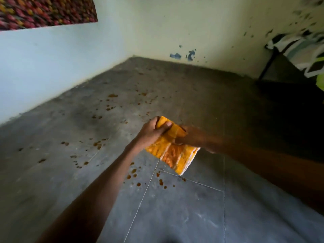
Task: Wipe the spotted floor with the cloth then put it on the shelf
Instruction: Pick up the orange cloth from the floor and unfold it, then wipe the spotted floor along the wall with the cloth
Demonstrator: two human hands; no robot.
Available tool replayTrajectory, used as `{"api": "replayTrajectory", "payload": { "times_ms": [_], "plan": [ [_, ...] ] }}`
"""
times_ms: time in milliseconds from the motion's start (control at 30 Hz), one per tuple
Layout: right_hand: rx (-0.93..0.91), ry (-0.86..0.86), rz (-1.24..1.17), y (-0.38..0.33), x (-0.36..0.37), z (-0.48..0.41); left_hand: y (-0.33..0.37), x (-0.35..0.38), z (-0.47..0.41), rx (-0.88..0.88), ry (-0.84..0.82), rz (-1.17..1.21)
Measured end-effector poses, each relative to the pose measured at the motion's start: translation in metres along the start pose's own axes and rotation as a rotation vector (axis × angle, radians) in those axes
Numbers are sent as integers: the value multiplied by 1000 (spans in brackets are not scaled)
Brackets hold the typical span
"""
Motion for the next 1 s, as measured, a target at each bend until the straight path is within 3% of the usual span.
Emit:
{"api": "replayTrajectory", "payload": {
  "times_ms": [100,200,233,333,367,400,467,533,600,667,733,800,867,933,1000],
  "plan": [
    [-25,-28,-181,20,12,6,-2,0,14,-184,-156,101],
    [81,-37,-274,45,29,-4,-18,6,32,-347,-368,176],
    [142,32,-274,57,39,-5,-25,12,38,-361,-363,211],
    [298,480,-149,91,74,3,-32,37,50,-381,-151,272],
    [317,522,-254,91,83,10,-31,45,51,-368,-102,226],
    [338,410,-514,87,89,14,-31,53,50,-362,-98,200],
    [341,-131,-1165,70,99,19,-33,71,49,-410,-231,314],
    [281,-420,-1466,70,103,17,-37,78,53,-462,-398,441],
    [284,-382,-1429,83,106,9,-46,77,57,-363,-384,437],
    [376,-263,-1373,100,110,9,-59,69,61,-236,-169,376],
    [412,-298,-1388,112,111,8,-72,62,68,-168,-62,271],
    [395,-376,-1397,113,105,8,-83,62,76,-262,-184,342],
    [377,-358,-1285,113,96,2,-86,66,82,-435,-289,594],
    [372,-133,-979,120,93,-9,-89,75,87,-504,-238,680],
    [388,78,-699,128,94,-18,-97,83,87,-515,-125,527]
  ]
}}
Point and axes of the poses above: each hand's wrist, its own z-axis away from the middle knuckle, its own x-axis out of the palm, y = z × x, the point moved 1 cm from there along -z, towards the middle knuckle, and after that the axes turned 12 degrees about x, right-handed, at the moved point
